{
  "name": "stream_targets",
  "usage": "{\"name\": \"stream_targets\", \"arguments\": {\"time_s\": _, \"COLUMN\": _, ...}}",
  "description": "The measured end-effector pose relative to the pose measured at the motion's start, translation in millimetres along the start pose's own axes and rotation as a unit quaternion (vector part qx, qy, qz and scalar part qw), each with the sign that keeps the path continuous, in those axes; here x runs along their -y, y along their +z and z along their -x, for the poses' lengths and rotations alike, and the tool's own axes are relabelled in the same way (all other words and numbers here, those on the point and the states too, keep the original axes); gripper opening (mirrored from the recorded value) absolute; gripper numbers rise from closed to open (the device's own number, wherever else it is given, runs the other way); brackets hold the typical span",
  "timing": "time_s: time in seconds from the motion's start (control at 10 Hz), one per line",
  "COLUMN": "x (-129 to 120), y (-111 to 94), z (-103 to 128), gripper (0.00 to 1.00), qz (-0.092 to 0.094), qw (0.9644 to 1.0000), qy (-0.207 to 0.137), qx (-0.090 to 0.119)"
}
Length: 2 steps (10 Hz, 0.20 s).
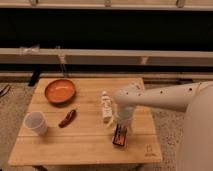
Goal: Place the eraser on the white sponge
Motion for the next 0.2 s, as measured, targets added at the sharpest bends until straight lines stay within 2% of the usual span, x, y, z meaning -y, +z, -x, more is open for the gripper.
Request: {"name": "stream_targets", "arguments": {"time_s": 0.2, "x": -1.5, "y": 0.1, "z": -0.4, "gripper": 0.80, "qz": 0.000, "qw": 1.0000, "qy": -0.001, "qx": 0.000}}
